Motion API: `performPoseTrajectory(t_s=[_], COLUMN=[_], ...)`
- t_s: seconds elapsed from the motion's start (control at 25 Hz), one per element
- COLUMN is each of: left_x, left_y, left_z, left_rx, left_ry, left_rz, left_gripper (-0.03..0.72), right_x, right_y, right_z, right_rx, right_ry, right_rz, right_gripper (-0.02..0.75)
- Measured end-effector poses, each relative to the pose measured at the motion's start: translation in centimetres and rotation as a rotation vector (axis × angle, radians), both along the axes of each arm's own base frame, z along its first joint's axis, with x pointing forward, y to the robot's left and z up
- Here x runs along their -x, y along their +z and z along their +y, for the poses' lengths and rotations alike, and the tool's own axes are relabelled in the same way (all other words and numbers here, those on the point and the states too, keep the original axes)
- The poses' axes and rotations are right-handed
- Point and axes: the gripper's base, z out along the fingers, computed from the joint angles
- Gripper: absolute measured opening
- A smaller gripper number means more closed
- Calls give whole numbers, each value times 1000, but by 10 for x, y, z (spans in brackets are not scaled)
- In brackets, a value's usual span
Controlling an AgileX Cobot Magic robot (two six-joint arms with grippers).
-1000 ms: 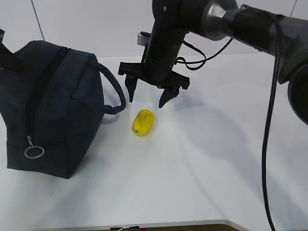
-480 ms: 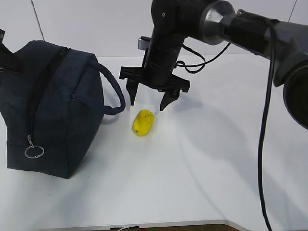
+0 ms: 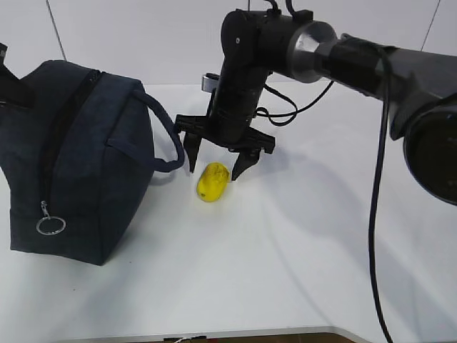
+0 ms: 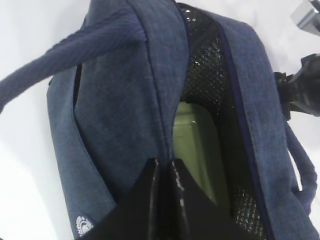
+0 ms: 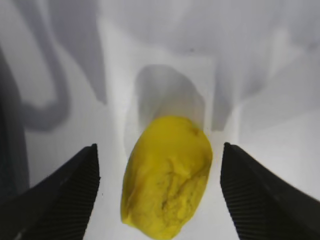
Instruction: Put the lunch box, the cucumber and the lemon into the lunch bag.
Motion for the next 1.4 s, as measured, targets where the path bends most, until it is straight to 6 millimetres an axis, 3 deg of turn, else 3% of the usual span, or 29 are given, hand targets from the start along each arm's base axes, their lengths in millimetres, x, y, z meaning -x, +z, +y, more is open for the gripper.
performPoseTrajectory(t_s=[0.76,1.2,1.4], left_x=[-1,-1,-1], left_y=[0,0,0], left_z=[1,1,1], left_rx=[-6,-6,-6], left_ry=[10,10,10], left_rz=[-11,-11,-11], left_gripper=[-13,-13,-13], right_x=[-1,-2,-2], right_y=[-1,-12,-12], right_z=[-2,0,0], right_rx=[22,16,15], right_ry=[1,-1,-1], right_rz=[-13,12,11], right_gripper=[594,593,537])
